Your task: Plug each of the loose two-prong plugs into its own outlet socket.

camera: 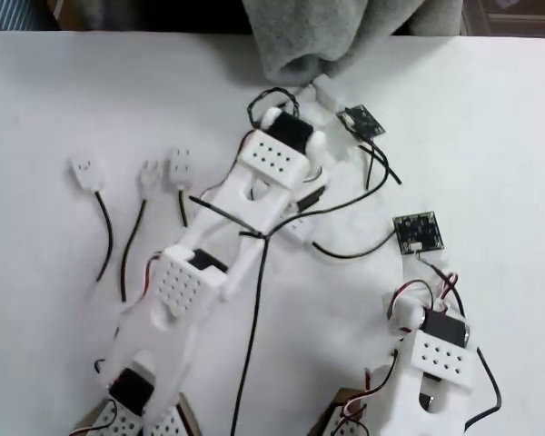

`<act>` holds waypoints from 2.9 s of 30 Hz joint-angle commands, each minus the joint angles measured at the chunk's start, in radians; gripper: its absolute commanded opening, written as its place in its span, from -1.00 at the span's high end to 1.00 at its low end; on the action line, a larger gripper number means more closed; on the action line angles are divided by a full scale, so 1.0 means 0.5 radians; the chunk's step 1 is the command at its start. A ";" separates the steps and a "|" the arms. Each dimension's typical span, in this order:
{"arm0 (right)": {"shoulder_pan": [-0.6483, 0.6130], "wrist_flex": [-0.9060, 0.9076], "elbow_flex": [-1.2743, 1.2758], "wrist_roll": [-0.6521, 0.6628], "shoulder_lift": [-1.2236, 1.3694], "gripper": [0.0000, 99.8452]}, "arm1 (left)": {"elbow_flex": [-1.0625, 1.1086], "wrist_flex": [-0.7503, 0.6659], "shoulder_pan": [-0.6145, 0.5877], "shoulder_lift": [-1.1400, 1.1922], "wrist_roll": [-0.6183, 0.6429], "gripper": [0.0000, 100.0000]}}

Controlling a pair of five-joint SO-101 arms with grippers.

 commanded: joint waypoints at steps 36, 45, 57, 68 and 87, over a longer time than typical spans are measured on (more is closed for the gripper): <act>-0.087 -0.023 0.012 -0.006 -0.032 0.96 | 0.384 0.086 -0.066 -0.437 0.123 0.95; -0.087 -0.048 0.018 -0.006 -0.032 0.96 | 0.586 0.025 0.017 -0.557 0.135 0.95; -0.087 -0.048 0.018 -0.006 -0.032 0.96 | 0.411 -0.009 0.035 -0.330 0.236 0.95; -0.084 -0.048 0.018 -0.006 -0.032 0.96 | 0.203 0.071 0.017 -0.161 0.203 0.95; -0.081 -0.048 0.018 -0.006 -0.032 0.96 | 0.258 0.071 0.014 0.017 0.203 0.95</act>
